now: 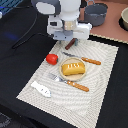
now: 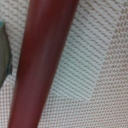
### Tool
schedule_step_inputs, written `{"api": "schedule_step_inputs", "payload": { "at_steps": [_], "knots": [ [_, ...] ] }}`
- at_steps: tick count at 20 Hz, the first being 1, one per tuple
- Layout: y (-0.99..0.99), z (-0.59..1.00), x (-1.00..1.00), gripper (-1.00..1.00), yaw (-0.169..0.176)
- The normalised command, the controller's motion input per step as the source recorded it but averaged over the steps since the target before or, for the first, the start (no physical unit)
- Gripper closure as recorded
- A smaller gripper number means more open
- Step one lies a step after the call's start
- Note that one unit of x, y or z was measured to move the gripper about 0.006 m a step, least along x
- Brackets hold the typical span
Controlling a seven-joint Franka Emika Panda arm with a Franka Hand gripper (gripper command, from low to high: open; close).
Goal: Interact with the objects in diverse but meaningful ways.
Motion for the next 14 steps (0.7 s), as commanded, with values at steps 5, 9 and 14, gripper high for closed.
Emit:
{"api": "schedule_step_inputs", "payload": {
  "at_steps": [5, 9, 14],
  "knots": [
    [0.15, -0.35, 0.00, 1.00, 0.000],
    [0.14, -0.33, 0.00, 1.00, 0.000],
    [0.18, -0.12, 0.07, 1.00, -0.012]
  ]
}}
